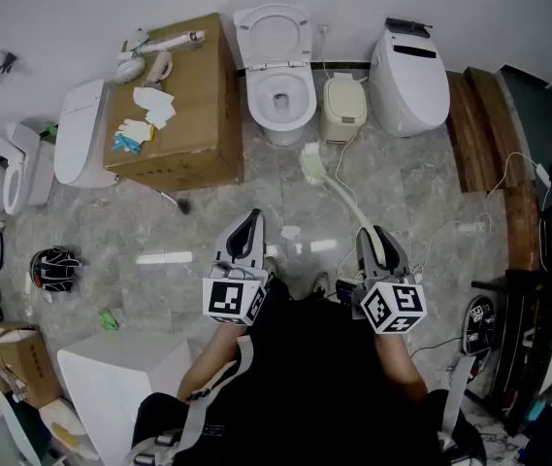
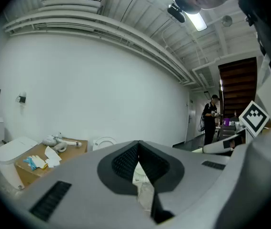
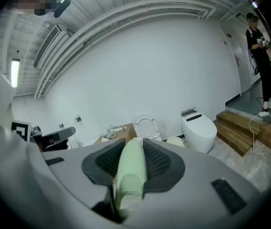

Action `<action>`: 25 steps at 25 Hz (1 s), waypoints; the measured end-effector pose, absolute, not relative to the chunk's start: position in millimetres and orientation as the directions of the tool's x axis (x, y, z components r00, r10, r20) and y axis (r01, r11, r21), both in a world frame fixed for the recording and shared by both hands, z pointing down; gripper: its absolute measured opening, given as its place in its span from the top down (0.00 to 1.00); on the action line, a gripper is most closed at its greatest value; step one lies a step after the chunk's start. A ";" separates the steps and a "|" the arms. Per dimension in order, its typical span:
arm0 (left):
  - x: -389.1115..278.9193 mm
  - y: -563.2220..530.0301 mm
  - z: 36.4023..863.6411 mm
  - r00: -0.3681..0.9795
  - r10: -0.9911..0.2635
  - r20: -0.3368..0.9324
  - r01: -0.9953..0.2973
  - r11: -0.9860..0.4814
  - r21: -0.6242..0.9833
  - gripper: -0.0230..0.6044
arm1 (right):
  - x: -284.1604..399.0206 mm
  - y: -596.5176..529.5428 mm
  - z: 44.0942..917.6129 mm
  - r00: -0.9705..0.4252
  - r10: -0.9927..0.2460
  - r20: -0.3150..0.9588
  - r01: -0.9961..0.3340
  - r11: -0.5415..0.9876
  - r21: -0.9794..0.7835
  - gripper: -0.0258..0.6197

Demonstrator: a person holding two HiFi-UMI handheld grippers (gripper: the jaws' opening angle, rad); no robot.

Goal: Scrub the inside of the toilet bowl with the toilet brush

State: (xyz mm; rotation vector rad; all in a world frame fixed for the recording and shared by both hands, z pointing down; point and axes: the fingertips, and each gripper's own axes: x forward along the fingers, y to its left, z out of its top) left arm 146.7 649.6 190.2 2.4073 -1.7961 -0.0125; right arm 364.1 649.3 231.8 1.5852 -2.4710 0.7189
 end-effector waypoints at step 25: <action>64.6 630.9 207.5 0.348 -0.934 0.081 -0.933 -0.337 0.124 0.95 | 285.8 628.6 248.7 -0.386 -0.843 0.375 -0.901 0.258 -0.349 0.77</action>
